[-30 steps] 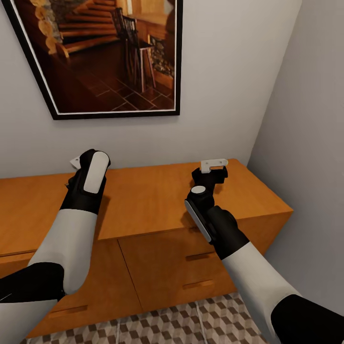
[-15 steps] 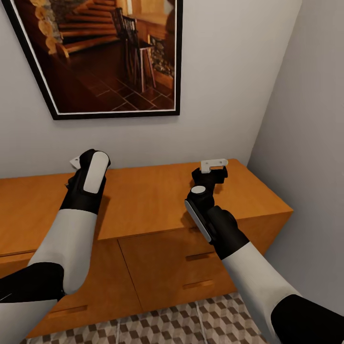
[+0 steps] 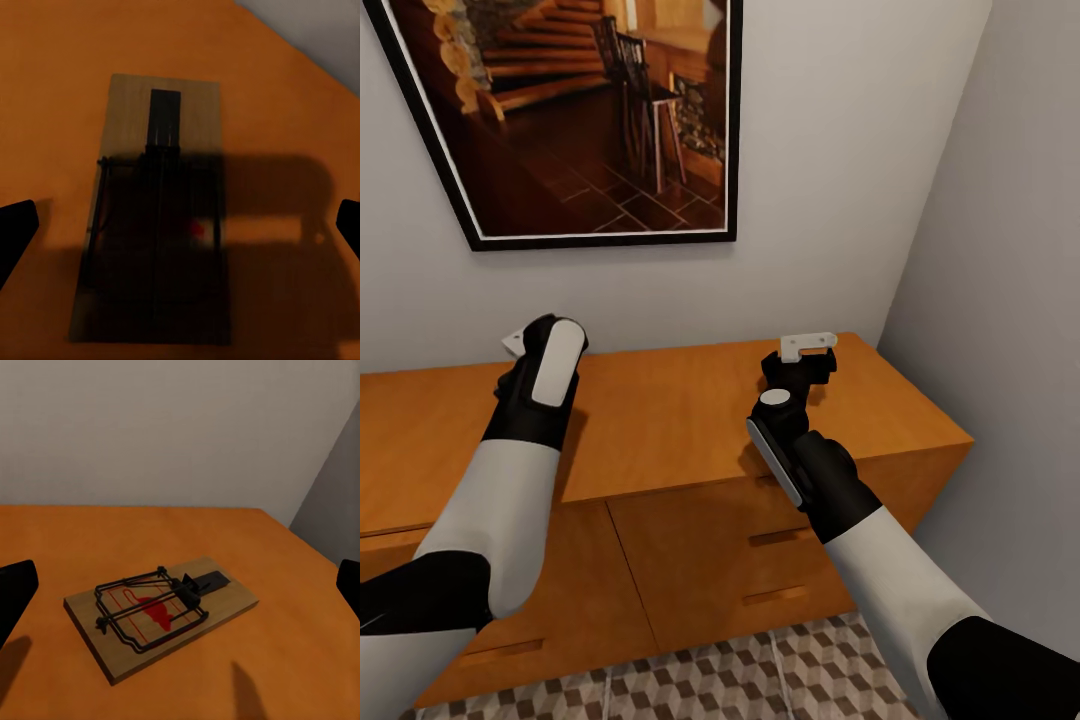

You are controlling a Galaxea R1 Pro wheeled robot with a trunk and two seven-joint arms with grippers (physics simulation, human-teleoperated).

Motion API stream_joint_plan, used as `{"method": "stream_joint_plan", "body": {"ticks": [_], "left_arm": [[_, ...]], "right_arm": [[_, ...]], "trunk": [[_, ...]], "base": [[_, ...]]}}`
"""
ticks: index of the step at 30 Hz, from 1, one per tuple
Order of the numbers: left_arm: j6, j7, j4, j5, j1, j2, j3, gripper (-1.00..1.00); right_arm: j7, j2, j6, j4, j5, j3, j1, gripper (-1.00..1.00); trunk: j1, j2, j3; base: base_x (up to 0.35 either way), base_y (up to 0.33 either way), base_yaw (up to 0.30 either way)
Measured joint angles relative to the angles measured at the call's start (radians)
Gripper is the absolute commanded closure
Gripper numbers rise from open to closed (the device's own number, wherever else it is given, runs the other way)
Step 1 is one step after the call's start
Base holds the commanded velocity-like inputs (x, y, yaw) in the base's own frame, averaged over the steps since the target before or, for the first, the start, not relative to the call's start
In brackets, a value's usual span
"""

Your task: Take the four mousetraps from the cabinet in the bathroom and place them on the bathroom floor. Make sure all four end up on the same floor surface, and ensure that at least two of them are either under or directly next to the same bathroom sink.

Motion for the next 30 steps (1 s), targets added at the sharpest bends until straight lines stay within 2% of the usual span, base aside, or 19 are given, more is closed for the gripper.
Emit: {"method": "stream_joint_plan", "body": {"ticks": [6,30], "left_arm": [[0.0,0.0,0.026,-0.001,0.002,0.0,-0.002,-1.0],[-0.003,0.002,0.024,0.0,0.003,-0.003,-0.002,-1.0]], "right_arm": [[0.0,0.0,0.0,0.0,0.0,0.0,0.0,-1.0],[0.0,0.0,0.0,0.0,0.002,0.0,0.0,-1.0]], "trunk": [[0.0,0.0,0.0],[0.0,0.0,0.0]], "base": [[0.0,0.0,0.0],[0.0,0.0,0.0]]}}
